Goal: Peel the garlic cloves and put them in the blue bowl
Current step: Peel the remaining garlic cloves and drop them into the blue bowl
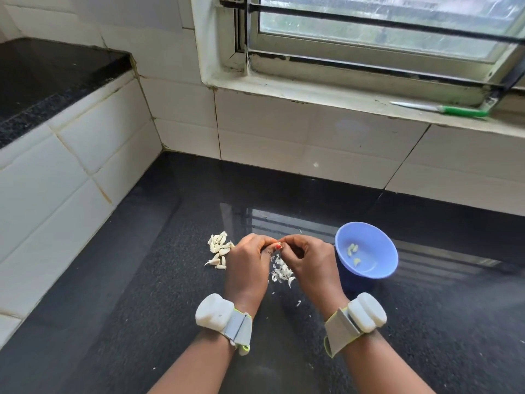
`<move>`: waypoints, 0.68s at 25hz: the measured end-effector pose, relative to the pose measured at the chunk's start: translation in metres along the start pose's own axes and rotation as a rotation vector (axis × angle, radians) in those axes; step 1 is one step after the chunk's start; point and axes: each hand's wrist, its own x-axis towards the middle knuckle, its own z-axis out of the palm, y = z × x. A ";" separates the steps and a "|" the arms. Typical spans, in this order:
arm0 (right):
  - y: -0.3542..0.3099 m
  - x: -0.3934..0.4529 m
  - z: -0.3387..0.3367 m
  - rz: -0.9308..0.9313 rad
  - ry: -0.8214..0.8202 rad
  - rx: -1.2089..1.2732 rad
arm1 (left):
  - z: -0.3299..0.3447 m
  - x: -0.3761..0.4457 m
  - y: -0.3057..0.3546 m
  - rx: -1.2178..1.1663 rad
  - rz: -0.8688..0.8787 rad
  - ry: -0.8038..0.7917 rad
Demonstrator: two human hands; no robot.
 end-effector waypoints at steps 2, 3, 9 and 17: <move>-0.001 0.001 -0.002 0.029 -0.053 -0.004 | 0.000 -0.001 -0.002 -0.015 -0.004 -0.008; -0.001 0.003 -0.003 0.053 -0.083 0.006 | 0.000 -0.002 -0.004 -0.024 -0.003 -0.011; 0.009 0.007 -0.006 0.282 -0.223 0.320 | 0.001 -0.003 -0.007 -0.131 -0.010 -0.022; -0.002 0.005 -0.001 0.240 -0.112 0.198 | 0.005 0.001 -0.008 -0.549 -0.359 -0.053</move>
